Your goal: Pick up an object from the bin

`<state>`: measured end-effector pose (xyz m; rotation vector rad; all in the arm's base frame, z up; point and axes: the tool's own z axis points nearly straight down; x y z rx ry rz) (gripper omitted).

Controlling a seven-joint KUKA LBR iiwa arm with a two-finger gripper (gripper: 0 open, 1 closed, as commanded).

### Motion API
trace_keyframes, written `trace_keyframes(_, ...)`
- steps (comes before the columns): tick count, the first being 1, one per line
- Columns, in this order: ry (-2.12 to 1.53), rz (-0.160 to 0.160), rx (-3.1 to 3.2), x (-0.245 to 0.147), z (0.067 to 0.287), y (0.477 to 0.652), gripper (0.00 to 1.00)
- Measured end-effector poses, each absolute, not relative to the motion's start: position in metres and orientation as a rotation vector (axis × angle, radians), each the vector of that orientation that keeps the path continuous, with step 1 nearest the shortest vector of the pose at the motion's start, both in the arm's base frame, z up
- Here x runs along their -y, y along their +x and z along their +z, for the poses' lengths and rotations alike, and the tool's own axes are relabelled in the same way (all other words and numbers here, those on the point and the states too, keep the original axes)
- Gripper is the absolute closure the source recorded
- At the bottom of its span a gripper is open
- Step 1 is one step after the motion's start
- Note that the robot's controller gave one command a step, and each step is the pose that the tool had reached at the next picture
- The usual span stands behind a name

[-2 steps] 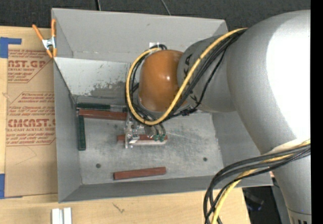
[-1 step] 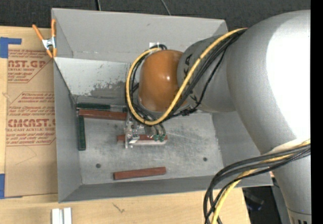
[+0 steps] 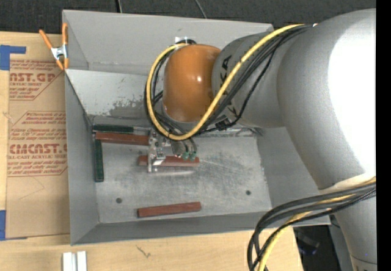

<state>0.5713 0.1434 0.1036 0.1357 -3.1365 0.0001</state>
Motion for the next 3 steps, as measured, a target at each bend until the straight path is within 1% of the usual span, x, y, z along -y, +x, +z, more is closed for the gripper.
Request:
trace_keyframes(1, 0.18, -0.001, 3.138, -0.121, 0.199, 0.54, 1.0)
trace_keyframes(2, 0.18, -0.001, 3.138, -0.121, 0.199, 0.54, 1.0)
trace_keyframes(3, 1.071, -0.002, 2.957, -0.09, 0.265, 0.531, 1.0)
